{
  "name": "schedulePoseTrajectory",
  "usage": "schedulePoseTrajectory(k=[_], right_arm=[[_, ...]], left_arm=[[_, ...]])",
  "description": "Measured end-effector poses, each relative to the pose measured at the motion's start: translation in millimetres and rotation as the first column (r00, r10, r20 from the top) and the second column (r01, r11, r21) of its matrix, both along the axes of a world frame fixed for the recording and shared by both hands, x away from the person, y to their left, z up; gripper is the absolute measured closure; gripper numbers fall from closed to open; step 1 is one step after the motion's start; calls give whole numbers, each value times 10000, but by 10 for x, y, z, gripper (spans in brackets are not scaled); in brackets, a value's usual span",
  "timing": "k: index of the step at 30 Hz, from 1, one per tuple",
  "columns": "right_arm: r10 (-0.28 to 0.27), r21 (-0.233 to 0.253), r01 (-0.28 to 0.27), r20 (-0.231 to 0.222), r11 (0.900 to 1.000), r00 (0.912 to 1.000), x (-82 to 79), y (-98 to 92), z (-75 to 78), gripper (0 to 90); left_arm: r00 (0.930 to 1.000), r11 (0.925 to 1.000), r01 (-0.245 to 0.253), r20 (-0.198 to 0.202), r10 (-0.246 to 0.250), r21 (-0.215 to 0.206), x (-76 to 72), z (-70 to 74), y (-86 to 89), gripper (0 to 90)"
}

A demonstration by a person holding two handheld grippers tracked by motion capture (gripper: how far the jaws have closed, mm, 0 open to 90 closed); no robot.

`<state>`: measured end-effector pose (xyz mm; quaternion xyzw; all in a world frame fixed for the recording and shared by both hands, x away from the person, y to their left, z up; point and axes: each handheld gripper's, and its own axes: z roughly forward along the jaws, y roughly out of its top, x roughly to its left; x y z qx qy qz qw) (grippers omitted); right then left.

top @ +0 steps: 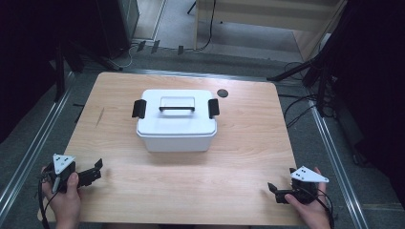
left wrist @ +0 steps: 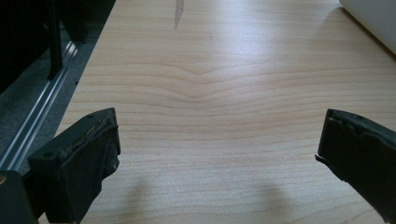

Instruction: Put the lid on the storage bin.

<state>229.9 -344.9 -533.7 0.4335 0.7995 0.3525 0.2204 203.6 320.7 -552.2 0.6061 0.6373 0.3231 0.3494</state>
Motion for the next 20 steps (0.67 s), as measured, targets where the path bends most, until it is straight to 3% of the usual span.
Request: schedulePoseTrajectory(k=[7,11,20], right_arm=[[-590,297,578,408,9979,9974,-54,-13,-79,0],[-940,715,894,632,9934,9936,-85,-18,-123,0],[-1121,862,1053,788,9907,9906,-106,-13,-141,0]], left_arm=[[10000,10000,36,18,-36,4,-4,1,0,0],[9999,9999,104,24,-105,64,-4,0,-6,0],[9999,9999,122,-48,-122,67,4,-1,-6,0]])
